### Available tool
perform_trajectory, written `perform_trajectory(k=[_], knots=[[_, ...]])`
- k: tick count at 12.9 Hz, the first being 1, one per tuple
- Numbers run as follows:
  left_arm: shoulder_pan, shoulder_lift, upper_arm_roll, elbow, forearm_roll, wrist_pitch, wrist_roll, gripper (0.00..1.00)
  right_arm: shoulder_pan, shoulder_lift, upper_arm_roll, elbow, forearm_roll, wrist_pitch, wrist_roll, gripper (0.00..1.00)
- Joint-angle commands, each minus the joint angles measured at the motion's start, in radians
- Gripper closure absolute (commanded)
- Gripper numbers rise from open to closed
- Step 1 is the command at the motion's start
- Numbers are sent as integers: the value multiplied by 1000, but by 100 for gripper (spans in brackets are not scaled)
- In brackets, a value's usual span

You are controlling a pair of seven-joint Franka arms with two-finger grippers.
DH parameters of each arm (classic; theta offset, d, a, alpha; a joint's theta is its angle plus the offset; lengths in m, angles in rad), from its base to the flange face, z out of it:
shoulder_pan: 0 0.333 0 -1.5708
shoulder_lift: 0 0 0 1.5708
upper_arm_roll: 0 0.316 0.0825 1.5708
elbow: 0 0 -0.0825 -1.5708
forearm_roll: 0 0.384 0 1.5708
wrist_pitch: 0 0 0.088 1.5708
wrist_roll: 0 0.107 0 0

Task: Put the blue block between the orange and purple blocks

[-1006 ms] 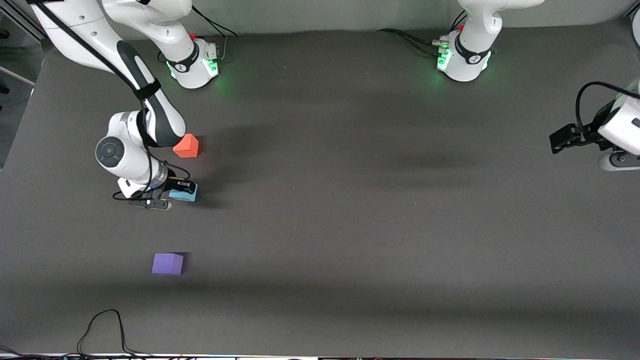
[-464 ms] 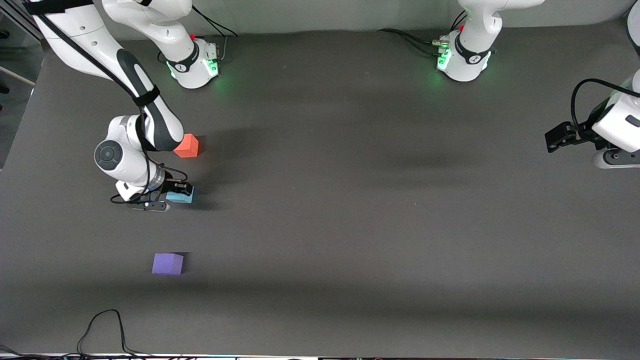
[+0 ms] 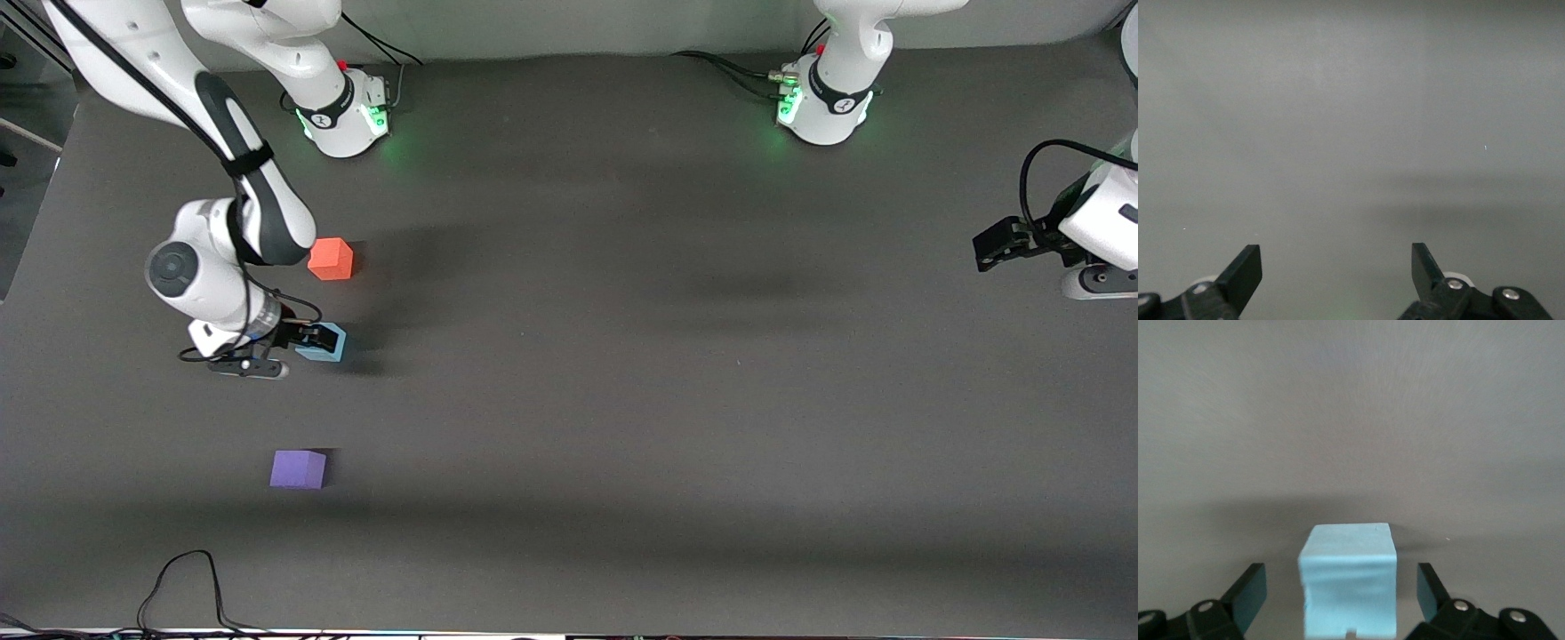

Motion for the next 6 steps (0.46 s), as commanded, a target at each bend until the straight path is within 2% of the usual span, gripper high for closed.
perform_trajectory(k=[1,3,6], knots=[[-4,1,3,25,-18,-16,7,0,6,-168,-7,52,25,-192,4,0],[1,-6,7,56,-35,-48,30,0,-2,-214,-6,171,25,-358,7,0],[1,-2,9,93,-36,-50,21,0,-2,-233,-6,389,25,-609,5,0]])
